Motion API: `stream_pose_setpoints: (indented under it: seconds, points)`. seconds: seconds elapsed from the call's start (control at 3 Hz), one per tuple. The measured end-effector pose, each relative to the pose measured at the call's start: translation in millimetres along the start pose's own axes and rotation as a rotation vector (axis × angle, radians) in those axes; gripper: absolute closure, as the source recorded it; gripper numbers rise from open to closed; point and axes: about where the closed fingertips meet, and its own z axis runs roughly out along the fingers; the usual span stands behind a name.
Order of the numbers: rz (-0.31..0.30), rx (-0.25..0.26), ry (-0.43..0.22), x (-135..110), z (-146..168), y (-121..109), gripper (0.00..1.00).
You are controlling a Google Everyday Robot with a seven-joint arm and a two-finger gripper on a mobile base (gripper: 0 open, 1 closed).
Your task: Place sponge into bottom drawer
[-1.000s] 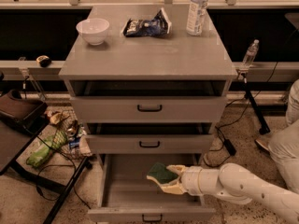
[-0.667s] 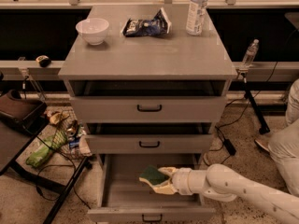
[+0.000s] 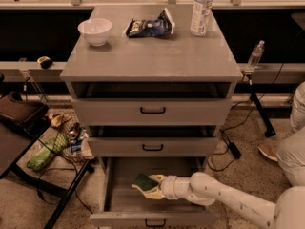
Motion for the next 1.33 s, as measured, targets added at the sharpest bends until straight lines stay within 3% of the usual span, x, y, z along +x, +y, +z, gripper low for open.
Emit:
stream_pose_setpoints:
  seconds: [0.67,1.33]
  points:
    - [-0.044,-0.059,0.059,29.7,77.5,-13.0,1.0]
    - [-0.058,-0.152,0.09,47.9,144.5,-6.3,1.0]
